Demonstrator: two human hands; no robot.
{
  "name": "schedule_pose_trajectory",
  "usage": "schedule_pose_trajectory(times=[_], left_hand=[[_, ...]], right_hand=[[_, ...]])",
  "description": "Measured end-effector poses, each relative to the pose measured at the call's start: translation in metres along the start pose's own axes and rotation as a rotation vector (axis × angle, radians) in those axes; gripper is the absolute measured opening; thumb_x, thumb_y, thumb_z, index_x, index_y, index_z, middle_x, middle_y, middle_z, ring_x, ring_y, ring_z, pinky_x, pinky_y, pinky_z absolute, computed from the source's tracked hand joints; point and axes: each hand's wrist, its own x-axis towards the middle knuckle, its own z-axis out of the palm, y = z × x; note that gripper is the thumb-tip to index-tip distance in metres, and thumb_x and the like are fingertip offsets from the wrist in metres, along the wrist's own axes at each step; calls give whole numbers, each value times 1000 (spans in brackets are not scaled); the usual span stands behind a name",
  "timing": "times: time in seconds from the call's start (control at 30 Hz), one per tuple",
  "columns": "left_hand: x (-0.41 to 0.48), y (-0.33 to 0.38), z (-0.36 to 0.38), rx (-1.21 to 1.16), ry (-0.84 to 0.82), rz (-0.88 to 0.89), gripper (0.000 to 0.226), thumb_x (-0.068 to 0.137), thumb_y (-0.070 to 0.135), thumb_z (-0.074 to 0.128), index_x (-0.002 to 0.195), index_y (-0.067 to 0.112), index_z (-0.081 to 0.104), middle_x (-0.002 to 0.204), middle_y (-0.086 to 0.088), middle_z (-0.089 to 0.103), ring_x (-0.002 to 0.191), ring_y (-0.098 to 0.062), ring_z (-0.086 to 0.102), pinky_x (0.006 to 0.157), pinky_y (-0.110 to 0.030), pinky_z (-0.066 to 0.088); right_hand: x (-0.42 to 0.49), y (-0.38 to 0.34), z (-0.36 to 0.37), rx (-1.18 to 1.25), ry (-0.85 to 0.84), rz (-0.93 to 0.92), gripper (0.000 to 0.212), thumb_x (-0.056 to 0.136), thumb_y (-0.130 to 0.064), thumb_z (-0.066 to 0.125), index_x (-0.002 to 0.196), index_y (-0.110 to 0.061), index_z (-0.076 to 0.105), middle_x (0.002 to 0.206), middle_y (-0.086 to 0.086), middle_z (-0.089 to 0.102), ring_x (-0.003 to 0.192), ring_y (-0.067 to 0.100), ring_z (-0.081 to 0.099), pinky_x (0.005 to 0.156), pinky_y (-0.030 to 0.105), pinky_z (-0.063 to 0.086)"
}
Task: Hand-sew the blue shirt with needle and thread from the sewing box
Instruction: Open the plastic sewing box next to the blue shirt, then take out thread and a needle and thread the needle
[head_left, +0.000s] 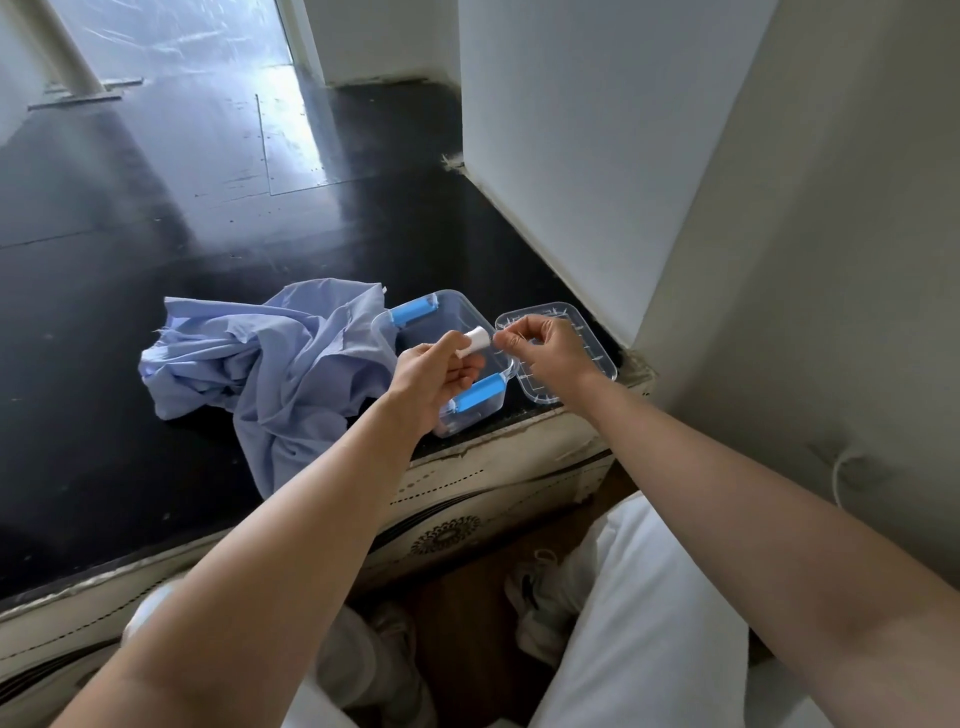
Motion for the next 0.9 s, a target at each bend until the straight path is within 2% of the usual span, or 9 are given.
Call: schedule_pose_trajectory(times=[0.2,0.3,0.4,0.53,0.6,0.67,0.77,0.83,0.9], left_hand=[[3,3,-2,-174,-109,-107,14,92,21,63,96,8,63,97,-9,71,91,-18,64,95,-28,50],[1,3,-5,-174,-107,-120,10,93,16,61,98,8,60,95,-9,70,87,-16,65,91,-26,50],[2,1,-8,-122,-48,-94,12,92,15,64,101,8,58,91,-9,72,82,-16,66,77,-22,54],[1,0,-6,-110,-65,-71,10,91,16,66,96,10,60,84,-6,74,81,-15,68,76,-22,55],[0,-1,-2,-69,-98,-59,13,90,17,68,98,8,63,84,-6,75,79,-14,67,73,-21,55],[-1,-2,2,26,-136,-28,20,89,20,69,102,5,66,87,-7,74,78,-14,66,71,-20,55],[-1,-5,11,174,-164,59,21,88,25,70,100,8,69,95,-9,73,85,-18,65,74,-22,55],[3,-10,16,371,-121,149,26,85,29,73,104,14,65,97,-6,69,92,-18,65,78,-25,55],[9,-20,17,844,-46,315,43,80,34,78,115,18,59,105,-1,62,96,-16,61,81,-28,53]], right_hand=[[5,1,-7,303,72,183,13,98,-22,56,89,-14,60,92,10,64,42,3,43,42,12,37],[7,-3,-13,592,34,222,19,100,-14,49,103,1,60,82,1,71,37,5,31,35,14,29],[9,-5,-15,793,54,235,43,98,-10,46,59,-12,64,74,5,61,35,4,29,33,14,27],[11,1,-15,561,47,307,33,100,-19,47,67,-20,45,48,-8,38,38,5,28,35,17,26],[5,4,-15,354,-22,309,19,98,-31,55,87,-16,53,49,-8,39,41,6,29,38,17,29],[0,4,-15,214,-123,274,33,92,-42,63,105,-12,60,48,-7,42,42,8,29,40,18,31],[-4,4,-18,133,-122,219,39,87,-41,67,108,-8,65,51,-8,50,43,8,32,41,17,35],[0,8,-24,145,15,230,40,87,-40,68,108,-6,65,64,-4,53,46,6,36,42,16,36],[4,17,-33,136,159,265,41,88,-41,67,107,-5,64,72,-2,53,52,5,39,41,13,34]])
